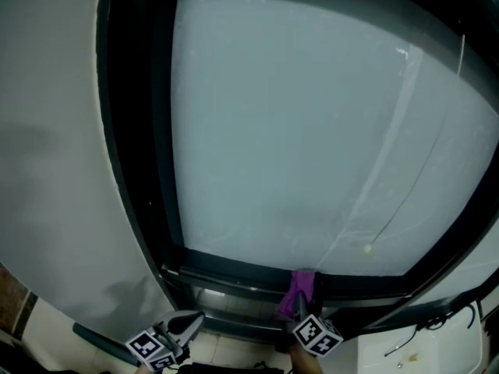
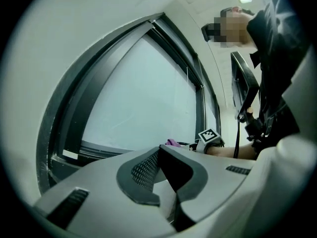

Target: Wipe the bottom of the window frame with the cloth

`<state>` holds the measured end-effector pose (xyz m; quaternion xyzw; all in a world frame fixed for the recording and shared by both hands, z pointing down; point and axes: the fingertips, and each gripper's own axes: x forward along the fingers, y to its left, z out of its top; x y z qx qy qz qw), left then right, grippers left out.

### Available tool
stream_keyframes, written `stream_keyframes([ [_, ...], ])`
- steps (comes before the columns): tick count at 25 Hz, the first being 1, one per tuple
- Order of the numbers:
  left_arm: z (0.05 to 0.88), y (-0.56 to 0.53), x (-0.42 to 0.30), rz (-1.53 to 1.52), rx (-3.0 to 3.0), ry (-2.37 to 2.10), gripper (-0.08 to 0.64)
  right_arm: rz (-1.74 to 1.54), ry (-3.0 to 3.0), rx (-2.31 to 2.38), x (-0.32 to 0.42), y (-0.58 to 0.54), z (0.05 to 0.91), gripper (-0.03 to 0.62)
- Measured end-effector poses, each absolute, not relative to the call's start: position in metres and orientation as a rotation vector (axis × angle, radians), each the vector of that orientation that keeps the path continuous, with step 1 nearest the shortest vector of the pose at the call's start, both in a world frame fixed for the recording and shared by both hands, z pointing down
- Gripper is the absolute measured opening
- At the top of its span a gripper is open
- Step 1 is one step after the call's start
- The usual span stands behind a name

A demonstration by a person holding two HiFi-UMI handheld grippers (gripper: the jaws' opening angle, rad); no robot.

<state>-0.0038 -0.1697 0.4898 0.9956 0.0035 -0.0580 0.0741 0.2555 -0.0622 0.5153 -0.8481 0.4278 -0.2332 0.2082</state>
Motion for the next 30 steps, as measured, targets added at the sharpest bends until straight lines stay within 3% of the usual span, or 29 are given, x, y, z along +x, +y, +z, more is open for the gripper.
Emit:
stream_keyframes([
  [9, 0.486, -0.131, 0.042, -0.168, 2.981, 0.1, -0.005, -0.582, 1.456, -2.604, 0.261, -0.048, 0.517, 0.084],
  [30, 0.485, -0.118, 0.064, -0.156, 2.999, 0.114, -0.005, -0.66, 1.567, -2.816, 0.313, -0.012, 0.513, 0.084],
])
